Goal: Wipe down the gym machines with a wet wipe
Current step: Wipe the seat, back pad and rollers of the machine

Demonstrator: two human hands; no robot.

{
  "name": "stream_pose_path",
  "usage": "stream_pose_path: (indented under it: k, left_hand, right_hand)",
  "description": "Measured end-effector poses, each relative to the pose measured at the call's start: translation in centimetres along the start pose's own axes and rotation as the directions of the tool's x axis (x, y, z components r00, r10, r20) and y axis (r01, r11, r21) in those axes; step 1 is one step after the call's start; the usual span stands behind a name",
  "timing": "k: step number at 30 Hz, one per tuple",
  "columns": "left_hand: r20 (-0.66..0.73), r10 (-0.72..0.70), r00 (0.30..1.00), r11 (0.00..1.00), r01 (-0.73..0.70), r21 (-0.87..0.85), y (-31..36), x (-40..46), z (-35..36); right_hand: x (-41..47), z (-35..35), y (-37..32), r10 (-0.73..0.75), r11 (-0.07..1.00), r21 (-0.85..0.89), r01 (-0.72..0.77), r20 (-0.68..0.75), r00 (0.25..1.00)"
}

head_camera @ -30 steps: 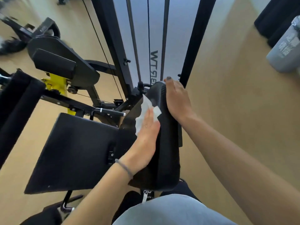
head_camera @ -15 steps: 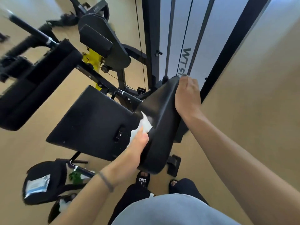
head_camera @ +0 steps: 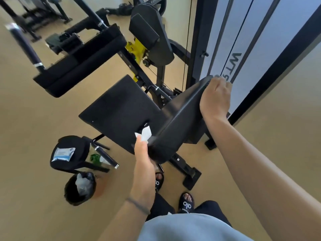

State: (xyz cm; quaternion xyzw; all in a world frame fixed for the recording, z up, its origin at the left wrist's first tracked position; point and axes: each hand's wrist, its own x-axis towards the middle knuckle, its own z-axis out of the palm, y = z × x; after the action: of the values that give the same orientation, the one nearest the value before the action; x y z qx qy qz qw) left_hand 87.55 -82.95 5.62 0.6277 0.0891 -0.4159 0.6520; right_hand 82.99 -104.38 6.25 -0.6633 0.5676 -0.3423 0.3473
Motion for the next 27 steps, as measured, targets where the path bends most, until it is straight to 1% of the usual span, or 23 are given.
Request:
stream_pose_path:
  k: [1, 3, 5, 7, 9, 10, 11, 13, 15, 17, 19, 22, 24, 25, 26, 27]
  left_hand:
    - [0.022, 0.01, 1.0, 0.996, -0.008, -0.085, -0.5, 0.7, 0.2]
    - [0.014, -0.001, 1.0, 0.989, 0.003, -0.149, -0.4, 1.3, 0.7]
    - [-0.003, -0.053, 0.999, 0.978, 0.051, -0.201, 0.1, 3.0, 0.3]
    - [-0.071, -0.12, 0.99, 0.964, 0.099, -0.246, 1.1, 4.3, 0.2]
    - [-0.088, -0.208, 0.974, 0.929, 0.168, -0.33, 1.4, 5.4, 0.2]
    - [-0.108, -0.231, 0.967, 0.919, 0.181, -0.351, 1.6, 5.5, 0.1]
    - [-0.114, -0.232, 0.966, 0.919, 0.179, -0.35, 1.7, 5.1, 0.1]
    - [-0.053, -0.176, 0.983, 0.934, 0.15, -0.324, 1.7, 3.4, 0.1]
    - [0.001, -0.11, 0.994, 0.956, 0.106, -0.275, 1.5, 1.4, 0.5]
    - [0.026, -0.112, 0.993, 0.965, 0.115, -0.237, 1.5, 0.3, 1.1]
    - [0.026, -0.146, 0.989, 0.954, 0.148, -0.261, 2.0, 1.7, 1.1]
    - [-0.066, -0.269, 0.961, 0.919, 0.235, -0.316, 2.5, 5.6, 0.3]
    - [-0.154, -0.318, 0.935, 0.927, 0.274, -0.254, 2.6, 8.1, -0.5]
    - [-0.171, -0.339, 0.925, 0.928, 0.299, -0.223, 2.4, 9.3, -0.9]
    - [-0.158, -0.349, 0.924, 0.926, 0.315, -0.208, 2.1, 10.8, -1.4]
    - [-0.108, -0.35, 0.93, 0.927, 0.328, -0.181, 2.1, 11.6, -1.6]
  right_hand:
    - [0.0, 0.0, 0.1, -0.005, 1.0, 0.004, 0.005, 0.002, 1.0]
    - [0.0, -0.1, -0.2, 0.003, 1.0, -0.003, -0.003, 0.0, 1.0]
    - [-0.1, 0.1, -0.6, 0.021, 1.0, -0.004, -0.021, -0.009, 1.0]
    - [0.2, 0.5, -0.5, 0.055, 0.998, 0.029, -0.055, -0.018, 0.998]
    - [0.5, 0.7, -0.1, 0.094, 0.994, 0.052, -0.092, -0.023, 0.995]
    - [0.6, 0.8, 0.2, 0.108, 0.993, 0.051, -0.107, -0.023, 0.994]
    - [0.7, 0.8, 0.3, 0.116, 0.991, 0.071, -0.114, -0.036, 0.993]
    - [0.8, 0.8, 0.3, 0.058, 0.998, -0.004, -0.058, -0.056, 0.997]
    - [0.5, 0.9, -0.2, -0.075, 0.986, -0.149, 0.074, -0.001, 0.997]
    - [0.2, 1.0, -0.6, -0.188, 0.946, -0.259, 0.195, 0.05, 0.981]
    - [0.1, 1.2, -0.6, -0.208, 0.937, -0.275, 0.215, 0.053, 0.977]
    - [-0.1, 1.2, -0.5, -0.173, 0.947, -0.272, 0.171, 0.017, 0.985]
    - [-0.3, 1.1, -0.6, -0.194, 0.937, -0.291, 0.193, 0.026, 0.981]
    - [-0.3, 0.9, -0.7, -0.205, 0.928, -0.308, 0.208, 0.043, 0.978]
    - [-0.3, 0.8, -0.8, -0.218, 0.915, -0.333, 0.228, 0.067, 0.974]
    - [-0.2, 0.6, -0.8, -0.232, 0.897, -0.363, 0.251, 0.098, 0.968]
